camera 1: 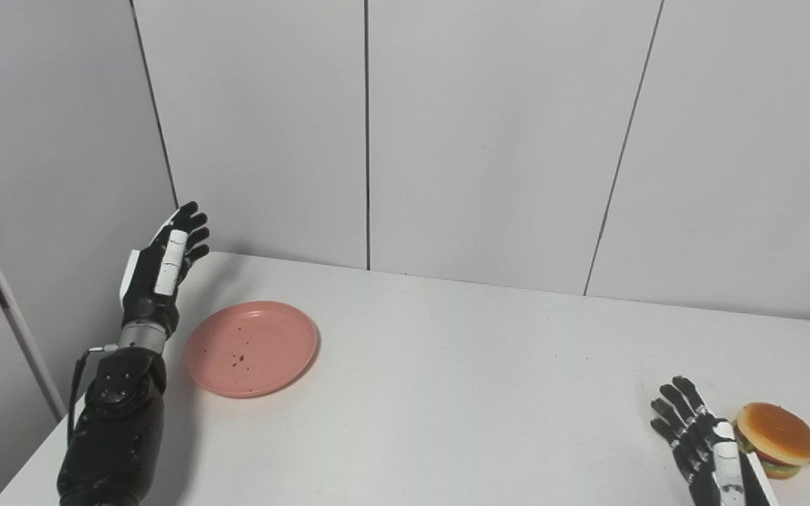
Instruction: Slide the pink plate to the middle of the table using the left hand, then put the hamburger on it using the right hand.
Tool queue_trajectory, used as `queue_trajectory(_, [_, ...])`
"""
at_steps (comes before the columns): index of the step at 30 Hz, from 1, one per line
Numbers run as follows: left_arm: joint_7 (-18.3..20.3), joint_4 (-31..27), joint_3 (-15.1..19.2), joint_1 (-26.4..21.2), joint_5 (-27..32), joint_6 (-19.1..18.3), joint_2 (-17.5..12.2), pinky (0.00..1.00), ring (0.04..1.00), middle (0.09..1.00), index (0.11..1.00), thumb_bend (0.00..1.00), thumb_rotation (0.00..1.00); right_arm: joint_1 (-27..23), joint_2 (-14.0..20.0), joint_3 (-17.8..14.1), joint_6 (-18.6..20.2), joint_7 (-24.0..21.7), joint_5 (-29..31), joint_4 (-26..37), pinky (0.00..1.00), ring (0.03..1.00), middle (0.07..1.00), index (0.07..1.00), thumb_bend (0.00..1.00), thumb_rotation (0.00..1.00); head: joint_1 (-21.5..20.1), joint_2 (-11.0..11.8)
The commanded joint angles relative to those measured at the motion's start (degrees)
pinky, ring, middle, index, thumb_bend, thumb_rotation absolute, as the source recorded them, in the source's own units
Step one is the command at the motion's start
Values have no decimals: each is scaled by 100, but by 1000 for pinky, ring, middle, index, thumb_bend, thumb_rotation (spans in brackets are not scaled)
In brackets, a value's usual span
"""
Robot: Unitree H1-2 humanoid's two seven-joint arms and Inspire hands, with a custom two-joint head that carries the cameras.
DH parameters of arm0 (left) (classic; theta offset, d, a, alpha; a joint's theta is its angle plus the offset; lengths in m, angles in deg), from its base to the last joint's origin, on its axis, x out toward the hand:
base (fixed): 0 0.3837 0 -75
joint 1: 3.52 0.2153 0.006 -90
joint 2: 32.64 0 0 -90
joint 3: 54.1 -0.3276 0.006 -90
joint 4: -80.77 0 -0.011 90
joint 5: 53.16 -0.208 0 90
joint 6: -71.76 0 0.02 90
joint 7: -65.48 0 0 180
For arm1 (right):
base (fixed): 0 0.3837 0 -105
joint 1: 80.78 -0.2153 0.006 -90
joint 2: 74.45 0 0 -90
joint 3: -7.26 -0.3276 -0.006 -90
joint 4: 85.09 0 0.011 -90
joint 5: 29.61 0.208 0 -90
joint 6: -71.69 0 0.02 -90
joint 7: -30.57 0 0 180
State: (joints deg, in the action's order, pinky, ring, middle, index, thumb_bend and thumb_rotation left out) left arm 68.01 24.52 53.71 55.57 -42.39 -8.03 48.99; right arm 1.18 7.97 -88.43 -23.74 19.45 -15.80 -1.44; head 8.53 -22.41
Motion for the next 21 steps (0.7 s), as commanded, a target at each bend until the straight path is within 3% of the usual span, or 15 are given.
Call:
queue_trajectory(1, [116,253,52,-441,88,488,-263,832,865,859,824,964,857,379,-123,64,31,-24,37,-203,918,907,921,928,860,1000,10,-6])
queue_trajectory(5, [174,1066,25,-617,76,874,-374,851,858,854,833,984,847,390,-115,58,58,-33,60,-172,923,905,922,929,853,1000,19,-21])
queue_trajectory(9, [192,1491,-66,-645,-8,1096,-419,791,860,865,849,958,845,404,-101,61,66,-44,67,-153,922,906,924,931,851,1000,11,-42])
queue_trajectory(11, [201,1606,-119,-635,-37,1130,-427,769,862,873,850,943,854,412,-97,63,73,-33,57,-134,913,900,921,930,851,1000,20,-61])
queue_trajectory(17, [272,2200,-178,-759,7,1165,-428,877,875,876,878,959,848,442,-90,76,115,-42,77,-64,913,897,917,929,846,1000,-6,-93])
queue_trajectory(21, [352,2579,-298,-823,-68,1331,-428,835,872,868,863,932,861,463,-94,84,143,-32,80,-21,912,896,918,929,846,1000,-18,-111])
